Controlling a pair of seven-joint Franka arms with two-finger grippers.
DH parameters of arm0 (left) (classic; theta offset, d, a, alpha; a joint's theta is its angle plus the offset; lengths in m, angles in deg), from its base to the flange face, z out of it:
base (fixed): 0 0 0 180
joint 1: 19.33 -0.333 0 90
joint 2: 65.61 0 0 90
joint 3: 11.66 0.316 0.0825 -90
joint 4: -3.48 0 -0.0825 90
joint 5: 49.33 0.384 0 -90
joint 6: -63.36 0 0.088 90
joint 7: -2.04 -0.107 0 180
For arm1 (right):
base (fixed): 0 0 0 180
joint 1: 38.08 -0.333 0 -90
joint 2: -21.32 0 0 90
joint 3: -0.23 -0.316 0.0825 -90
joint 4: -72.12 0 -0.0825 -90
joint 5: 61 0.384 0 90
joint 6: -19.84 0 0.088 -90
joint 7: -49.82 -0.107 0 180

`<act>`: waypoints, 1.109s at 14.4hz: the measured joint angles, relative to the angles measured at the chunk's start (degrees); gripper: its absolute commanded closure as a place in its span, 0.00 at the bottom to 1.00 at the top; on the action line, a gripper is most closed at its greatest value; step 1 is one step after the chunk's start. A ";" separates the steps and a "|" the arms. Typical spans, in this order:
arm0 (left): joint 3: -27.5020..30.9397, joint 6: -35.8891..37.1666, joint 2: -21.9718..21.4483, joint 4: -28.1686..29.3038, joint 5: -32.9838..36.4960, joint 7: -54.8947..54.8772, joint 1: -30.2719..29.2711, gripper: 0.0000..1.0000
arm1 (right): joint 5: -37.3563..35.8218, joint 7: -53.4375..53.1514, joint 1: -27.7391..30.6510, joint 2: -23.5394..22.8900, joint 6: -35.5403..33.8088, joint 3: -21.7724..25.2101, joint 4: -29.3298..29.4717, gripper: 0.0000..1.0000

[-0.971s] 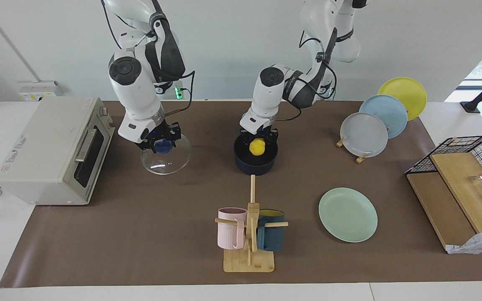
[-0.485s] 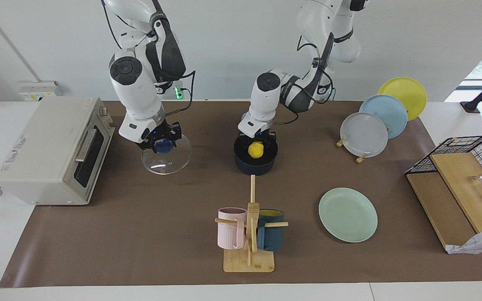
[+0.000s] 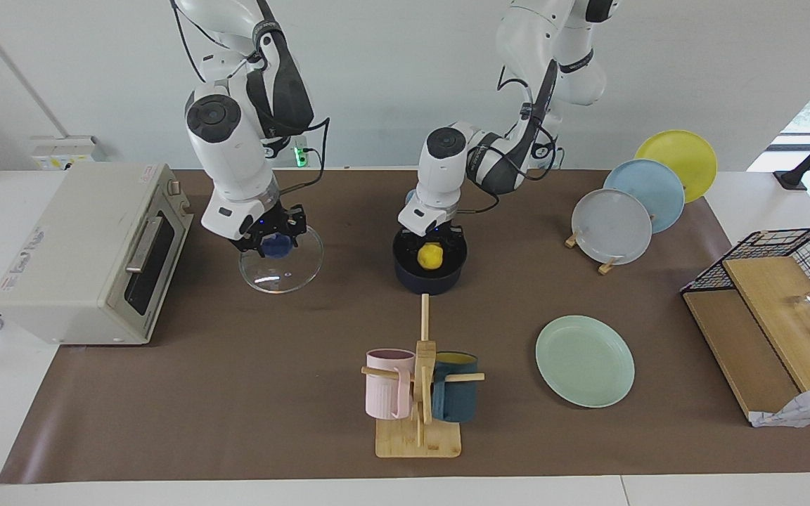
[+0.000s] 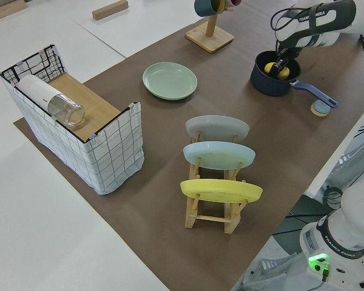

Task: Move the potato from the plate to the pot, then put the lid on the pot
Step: 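Carry the potato into the saucepan with the left gripper while the right lifts the lid, then withdraw the left gripper while the right gripper carries the lid over the saucepan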

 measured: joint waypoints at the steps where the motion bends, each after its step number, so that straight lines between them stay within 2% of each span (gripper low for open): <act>1: 0.04 0.00 0.00 -0.03 0.03 -0.02 0.00 0.00 | 0.00 0.00 0.00 0.00 0.00 -0.02 0.01 1.00; 5: 0.85 1.23 -0.31 -1.27 0.16 -1.67 -0.19 0.00 | 0.00 0.00 0.00 0.00 0.09 -0.08 0.23 1.00; 11: 1.31 15.18 -2.98 -10.72 0.16 -7.80 -5.14 0.00 | 0.76 -2.45 -1.62 -0.01 0.09 -1.01 1.52 1.00; 13: 1.36 20.61 -4.65 -14.75 -0.39 -11.79 -8.56 0.00 | 0.77 -6.03 -4.28 -0.01 0.09 -1.10 2.66 1.00; 16: 1.57 29.52 -7.40 -21.90 -0.83 -21.07 -16.25 0.00 | 0.77 -15.99 -11.54 -0.01 0.22 -1.27 5.31 1.00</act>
